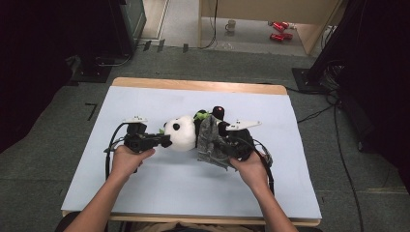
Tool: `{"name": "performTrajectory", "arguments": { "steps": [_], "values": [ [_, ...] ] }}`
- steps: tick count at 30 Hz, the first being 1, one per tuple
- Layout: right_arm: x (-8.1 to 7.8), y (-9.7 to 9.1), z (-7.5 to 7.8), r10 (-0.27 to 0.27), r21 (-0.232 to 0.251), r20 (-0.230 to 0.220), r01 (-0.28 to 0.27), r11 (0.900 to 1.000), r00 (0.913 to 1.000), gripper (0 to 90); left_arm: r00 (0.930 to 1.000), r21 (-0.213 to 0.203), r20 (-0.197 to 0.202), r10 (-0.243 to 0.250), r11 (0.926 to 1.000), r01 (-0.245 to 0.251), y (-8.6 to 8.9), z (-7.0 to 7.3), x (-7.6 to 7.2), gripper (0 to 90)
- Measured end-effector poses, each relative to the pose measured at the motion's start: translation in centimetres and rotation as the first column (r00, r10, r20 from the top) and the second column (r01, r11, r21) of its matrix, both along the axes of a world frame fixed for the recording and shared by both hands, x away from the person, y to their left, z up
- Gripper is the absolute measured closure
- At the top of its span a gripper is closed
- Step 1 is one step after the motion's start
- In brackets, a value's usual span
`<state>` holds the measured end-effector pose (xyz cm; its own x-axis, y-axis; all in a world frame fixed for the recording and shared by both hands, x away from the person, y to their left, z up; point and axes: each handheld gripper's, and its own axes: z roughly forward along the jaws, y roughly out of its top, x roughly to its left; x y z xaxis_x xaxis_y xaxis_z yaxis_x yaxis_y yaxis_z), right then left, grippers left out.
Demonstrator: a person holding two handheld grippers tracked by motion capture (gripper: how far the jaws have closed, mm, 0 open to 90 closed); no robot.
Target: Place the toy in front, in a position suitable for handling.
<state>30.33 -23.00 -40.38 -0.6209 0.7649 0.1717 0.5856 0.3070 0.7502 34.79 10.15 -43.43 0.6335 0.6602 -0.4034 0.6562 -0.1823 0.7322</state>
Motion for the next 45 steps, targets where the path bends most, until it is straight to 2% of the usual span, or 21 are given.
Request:
{"name": "performTrajectory", "arguments": {
  "steps": [3,4,5,6,7,8,10,12,15,18,20,23,24,25,28,31,35,38,41,43,45],
  "values": [
    [0.4,0.3,0.2,-0.010,0.001,0.004,0.010,1.0000,0.9999,77.1,0.9961,-0.002,0.087,-0.014,0.9999,0.014,0.4,0.1,-0.3,60.9],
    [0.7,0.4,0.4,-0.010,0.001,0.011,0.010,0.9999,0.9999,77.1,0.9926,-0.003,0.117,-0.030,0.9995,0.031,0.6,0.2,-0.4,47.7],
    [0.7,0.4,0.4,-0.010,0.001,0.011,0.010,0.9999,0.9999,77.1,0.9887,-0.001,0.142,-0.047,0.9989,0.047,0.6,0.2,-0.5,47.7],
    [1.0,0.5,0.5,-0.014,0.002,0.012,0.014,0.9999,0.9998,77.1,0.9831,0.023,0.156,-0.096,0.9954,0.093,0.6,0.0,-0.6,35.7],
    [1.2,0.5,0.6,-0.018,0.005,0.017,0.018,0.9998,0.9997,77.1,0.9831,0.023,0.156,-0.096,0.9954,0.093,0.6,0.0,-0.6,34.7],
    [1.2,0.5,0.6,-0.018,0.005,0.017,0.018,0.9998,0.9997,77.1,0.9802,0.038,0.160,-0.117,0.9929,0.113,0.6,-0.1,-0.7,34.7],
    [1.5,0.4,0.7,-0.018,0.007,0.015,0.018,0.9998,0.9997,77.1,0.9691,0.068,0.187,-0.161,0.9863,0.151,0.3,-0.4,-0.8,29.7],
    [1.7,0.5,0.8,-0.020,0.011,0.012,0.020,0.9997,0.9997,77.1,0.9637,0.081,0.204,-0.173,0.9839,0.159,-0.2,-0.9,-0.7,26.8],
    [2.0,0.5,1.0,-0.021,0.014,0.014,0.021,0.9997,0.9997,77.1,0.9606,0.076,0.233,-0.152,0.9875,0.138,-0.9,-1.6,-0.2,23.3],
    [2.3,0.4,1.0,-0.027,0.029,0.016,0.026,0.9992,0.9995,77.0,0.9537,0.103,0.274,-0.125,0.9897,0.100,-1.3,-2.1,0.2,23.1],
    [2.4,0.3,1.2,-0.025,0.032,0.019,0.024,0.9992,0.9995,77.0,0.9515,0.105,0.288,-0.109,0.9911,0.082,-1.4,-2.3,0.4,25.5],
    [2.6,0.5,1.3,-0.030,0.032,0.020,0.030,0.9990,0.9993,77.0,0.9549,0.101,0.287,-0.077,0.9937,0.049,-1.5,-2.2,0.5,37.4],
    [2.7,0.6,1.5,-0.038,0.039,0.022,0.037,0.9985,0.9990,77.0,0.9580,0.098,0.278,-0.071,0.9942,0.045,-1.5,-2.1,0.5,48.8],
    [2.7,0.6,1.5,-0.038,0.039,0.022,0.037,0.9985,0.9990,77.0,0.9613,0.104,0.269,-0.062,0.9940,0.035,-1.6,-2.0,0.5,48.8],
    [2.8,0.8,1.9,-0.038,0.049,0.026,0.037,0.9981,0.9989,77.1,0.9760,0.099,0.213,-0.047,0.9947,0.026,-1.7,-1.3,0.5,61.0],
    [2.6,1.1,2.6,-0.036,0.058,0.035,0.034,0.9978,0.9987,77.0,0.9873,0.067,0.152,-0.048,0.9970,0.038,-1.7,-0.8,0.4,67.3],
    [2.2,1.5,3.8,-0.017,0.086,0.050,0.012,0.9962,0.9986,77.1,0.9929,0.026,0.103,-0.061,0.9980,0.058,-1.9,0.5,0.2,70.1],
    [1.6,2.3,5.3,0.015,0.105,0.078,-0.023,0.9942,0.9968,77.1,0.9960,-0.053,0.044,-0.078,0.9954,0.080,-1.5,1.3,0.0,72.5],
    [1.4,2.7,6.0,0.033,0.124,0.083,-0.043,0.9913,0.9960,77.1,0.9949,-0.088,-0.007,-0.101,0.9911,0.100,-0.7,1.5,0.1,72.9],
    [1.3,3.6,6.5,0.060,0.149,0.075,-0.071,0.9863,0.9954,77.0,0.9952,-0.097,-0.033,-0.092,0.9913,0.089,-0.5,1.5,0.1,72.8],
    [1.4,4.1,6.4,0.073,0.152,0.073,-0.083,0.9849,0.9947,77.1,0.9968,-0.078,-0.037,-0.071,0.9946,0.068,-0.5,1.4,0.0,72.5]
  ]
}}
